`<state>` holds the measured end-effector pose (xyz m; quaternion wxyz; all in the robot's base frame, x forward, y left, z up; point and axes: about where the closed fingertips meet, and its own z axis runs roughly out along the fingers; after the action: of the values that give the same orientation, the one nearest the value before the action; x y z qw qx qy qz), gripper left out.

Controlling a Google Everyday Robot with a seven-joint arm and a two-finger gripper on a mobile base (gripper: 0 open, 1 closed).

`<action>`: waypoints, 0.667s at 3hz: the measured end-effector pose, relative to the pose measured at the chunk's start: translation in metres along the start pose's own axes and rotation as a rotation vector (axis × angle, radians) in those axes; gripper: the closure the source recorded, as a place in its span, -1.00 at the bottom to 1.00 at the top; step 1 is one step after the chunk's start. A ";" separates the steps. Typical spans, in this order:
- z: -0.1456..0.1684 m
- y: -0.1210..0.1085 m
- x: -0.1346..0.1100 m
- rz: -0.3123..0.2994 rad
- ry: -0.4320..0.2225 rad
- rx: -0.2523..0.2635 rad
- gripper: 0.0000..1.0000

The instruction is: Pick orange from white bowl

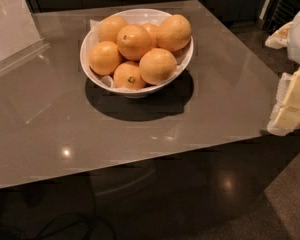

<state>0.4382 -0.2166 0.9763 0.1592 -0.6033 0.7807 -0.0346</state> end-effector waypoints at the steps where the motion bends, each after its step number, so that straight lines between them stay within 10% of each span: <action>1: 0.000 0.000 0.000 0.000 0.000 0.000 -1.00; 2: 0.005 -0.017 -0.013 -0.039 -0.018 -0.026 -1.00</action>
Offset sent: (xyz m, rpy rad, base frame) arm 0.0505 0.0180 0.0011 0.0265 0.0650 0.1230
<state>0.4587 -0.2085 0.9781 0.1575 -0.6208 0.7677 -0.0221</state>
